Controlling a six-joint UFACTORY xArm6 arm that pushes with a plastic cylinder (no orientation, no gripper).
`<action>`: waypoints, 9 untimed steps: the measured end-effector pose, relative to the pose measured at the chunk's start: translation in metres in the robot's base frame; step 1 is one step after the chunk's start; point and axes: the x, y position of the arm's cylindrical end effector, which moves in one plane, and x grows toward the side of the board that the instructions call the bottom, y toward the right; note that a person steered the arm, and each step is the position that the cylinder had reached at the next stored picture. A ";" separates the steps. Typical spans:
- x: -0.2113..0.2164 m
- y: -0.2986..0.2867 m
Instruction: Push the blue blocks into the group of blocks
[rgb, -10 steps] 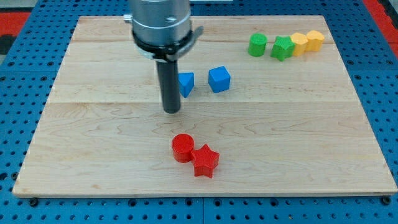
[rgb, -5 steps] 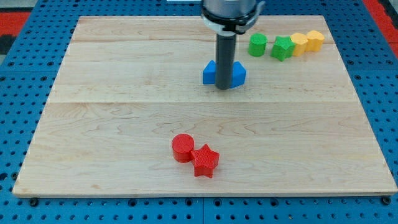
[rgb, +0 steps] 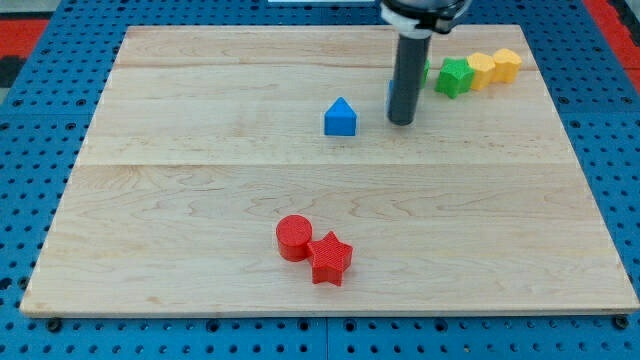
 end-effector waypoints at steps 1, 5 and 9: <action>-0.024 0.026; 0.087 -0.058; 0.002 -0.066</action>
